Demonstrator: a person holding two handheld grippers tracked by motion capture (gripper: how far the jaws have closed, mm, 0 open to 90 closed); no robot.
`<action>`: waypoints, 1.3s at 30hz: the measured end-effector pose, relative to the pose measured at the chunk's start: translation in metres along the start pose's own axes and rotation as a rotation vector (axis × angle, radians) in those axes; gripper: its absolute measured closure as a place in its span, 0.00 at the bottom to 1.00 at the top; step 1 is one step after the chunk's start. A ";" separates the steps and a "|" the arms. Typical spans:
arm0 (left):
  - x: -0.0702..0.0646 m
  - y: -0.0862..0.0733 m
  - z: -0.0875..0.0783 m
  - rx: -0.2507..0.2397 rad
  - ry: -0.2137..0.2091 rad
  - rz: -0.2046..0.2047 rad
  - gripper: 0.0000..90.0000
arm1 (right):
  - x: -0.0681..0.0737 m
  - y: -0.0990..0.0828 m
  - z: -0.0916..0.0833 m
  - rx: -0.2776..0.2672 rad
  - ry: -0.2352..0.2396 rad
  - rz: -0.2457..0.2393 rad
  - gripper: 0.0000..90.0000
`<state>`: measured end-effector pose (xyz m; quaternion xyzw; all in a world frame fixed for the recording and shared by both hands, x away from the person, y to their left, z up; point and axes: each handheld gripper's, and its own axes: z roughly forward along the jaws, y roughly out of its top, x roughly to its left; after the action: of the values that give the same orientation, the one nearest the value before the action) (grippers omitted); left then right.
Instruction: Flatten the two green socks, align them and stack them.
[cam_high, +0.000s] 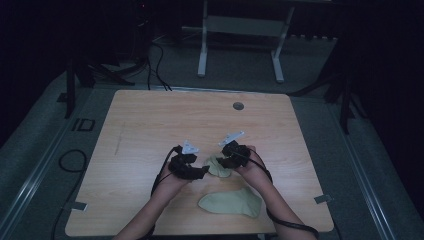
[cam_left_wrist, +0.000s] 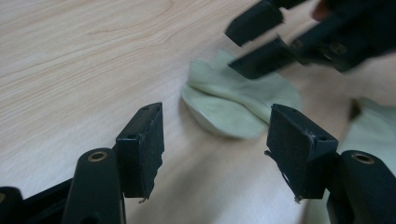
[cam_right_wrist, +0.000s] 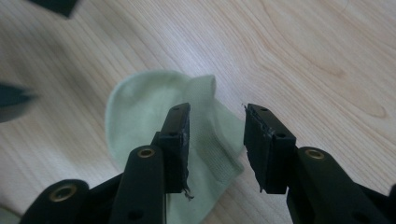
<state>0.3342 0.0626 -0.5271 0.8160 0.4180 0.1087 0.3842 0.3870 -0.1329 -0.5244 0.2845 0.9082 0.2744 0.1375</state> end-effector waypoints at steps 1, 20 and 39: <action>0.001 0.002 0.005 0.013 0.009 0.000 0.41 | -0.001 -0.001 0.001 0.005 -0.002 -0.003 0.68; 0.012 -0.004 0.037 0.060 -0.018 -0.062 0.98 | 0.001 -0.010 0.013 0.042 0.021 -0.010 0.91; 0.008 -0.001 0.026 0.030 0.000 -0.075 0.99 | -0.014 -0.016 -0.058 -0.093 -0.025 0.039 0.93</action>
<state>0.3518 0.0554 -0.5470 0.8054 0.4497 0.0878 0.3759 0.3675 -0.1764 -0.4848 0.2990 0.8869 0.3155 0.1563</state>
